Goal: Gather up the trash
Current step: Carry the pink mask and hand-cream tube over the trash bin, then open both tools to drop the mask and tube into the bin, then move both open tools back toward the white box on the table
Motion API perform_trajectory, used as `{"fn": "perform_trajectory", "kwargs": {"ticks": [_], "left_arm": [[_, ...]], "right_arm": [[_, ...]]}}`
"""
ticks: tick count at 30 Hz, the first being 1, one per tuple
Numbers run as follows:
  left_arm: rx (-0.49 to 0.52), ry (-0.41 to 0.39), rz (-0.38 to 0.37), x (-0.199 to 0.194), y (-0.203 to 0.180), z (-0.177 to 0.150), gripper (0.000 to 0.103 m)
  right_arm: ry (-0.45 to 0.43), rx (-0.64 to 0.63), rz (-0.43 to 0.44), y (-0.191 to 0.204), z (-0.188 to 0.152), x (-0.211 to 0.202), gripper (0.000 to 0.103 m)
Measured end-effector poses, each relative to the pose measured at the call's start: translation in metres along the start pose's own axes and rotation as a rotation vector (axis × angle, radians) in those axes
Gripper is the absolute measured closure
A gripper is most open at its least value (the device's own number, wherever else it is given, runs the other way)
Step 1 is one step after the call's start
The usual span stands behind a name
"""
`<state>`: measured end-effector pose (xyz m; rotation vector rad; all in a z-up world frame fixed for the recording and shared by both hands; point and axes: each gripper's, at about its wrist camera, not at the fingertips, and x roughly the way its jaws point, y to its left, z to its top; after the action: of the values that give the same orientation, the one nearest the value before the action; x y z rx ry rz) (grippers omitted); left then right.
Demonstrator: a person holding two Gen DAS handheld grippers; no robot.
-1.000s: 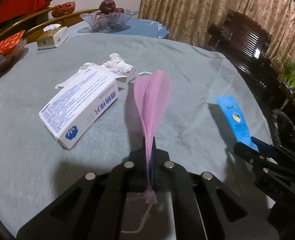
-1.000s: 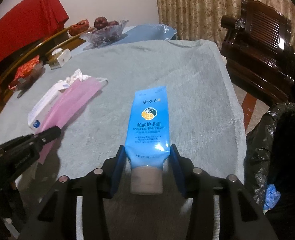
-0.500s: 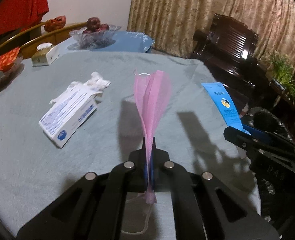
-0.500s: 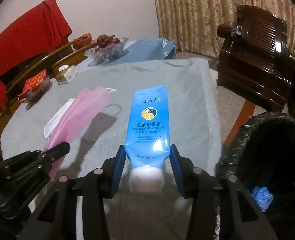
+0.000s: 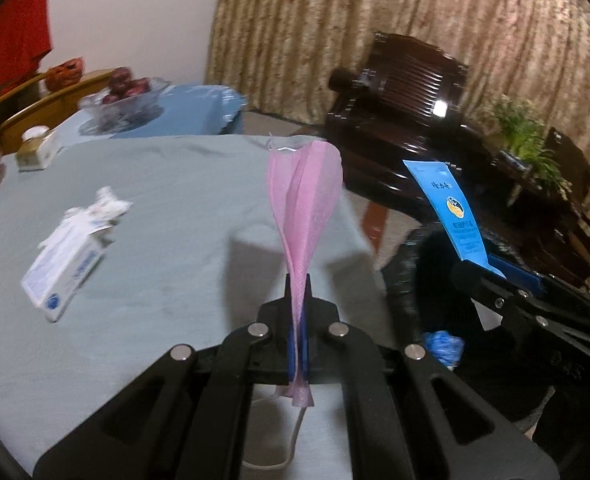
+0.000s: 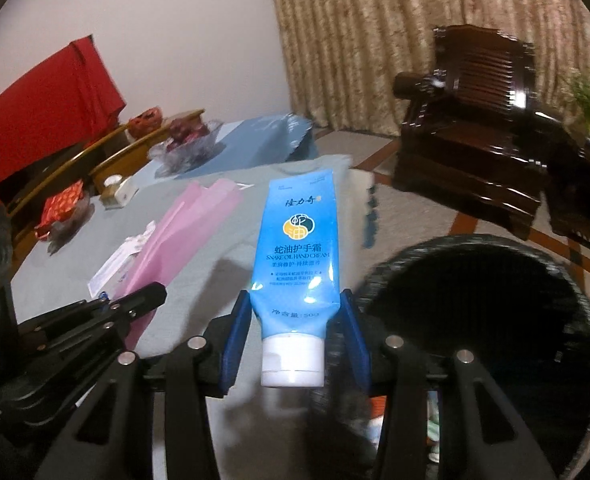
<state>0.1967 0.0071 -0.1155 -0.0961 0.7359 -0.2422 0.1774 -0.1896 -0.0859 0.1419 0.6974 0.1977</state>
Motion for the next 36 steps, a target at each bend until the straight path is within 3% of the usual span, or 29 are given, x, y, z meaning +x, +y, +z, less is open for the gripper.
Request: {"fn": "perform_trajectory", "kwargs": {"ticks": [11, 19, 22, 23, 24, 28, 33, 36], "left_arm": [[0.108, 0.042, -0.191, 0.032, -0.109, -0.004, 0.101], [0.167, 0.113, -0.247, 0.066, -0.153, -0.016, 0.101], [0.172, 0.136, -0.261, 0.072, -0.158, -0.020, 0.088], [0.166, 0.141, -0.267, 0.073, -0.158, -0.020, 0.070], [0.158, 0.136, -0.273, 0.072, -0.157, -0.020, 0.058], [0.163, 0.104, -0.280, 0.063, -0.153, -0.017, 0.049], [0.153, 0.018, -0.271, 0.041, -0.140, -0.007, 0.020], [0.144, -0.031, -0.257, 0.025, -0.127, -0.001, 0.016]], "right_arm": [[0.043, 0.113, -0.162, -0.093, -0.036, -0.032, 0.058], [0.107, 0.167, -0.230, -0.133, -0.061, -0.027, 0.058], [0.111, 0.173, -0.257, -0.141, -0.067, -0.027, 0.050], [0.106, 0.170, -0.270, -0.142, -0.068, -0.028, 0.044], [0.104, 0.169, -0.277, -0.144, -0.068, -0.029, 0.042], [0.085, 0.185, -0.304, -0.149, -0.069, -0.034, 0.029], [0.025, 0.181, -0.303, -0.146, -0.063, -0.044, 0.007], [-0.008, 0.180, -0.285, -0.140, -0.057, -0.049, 0.006]]}}
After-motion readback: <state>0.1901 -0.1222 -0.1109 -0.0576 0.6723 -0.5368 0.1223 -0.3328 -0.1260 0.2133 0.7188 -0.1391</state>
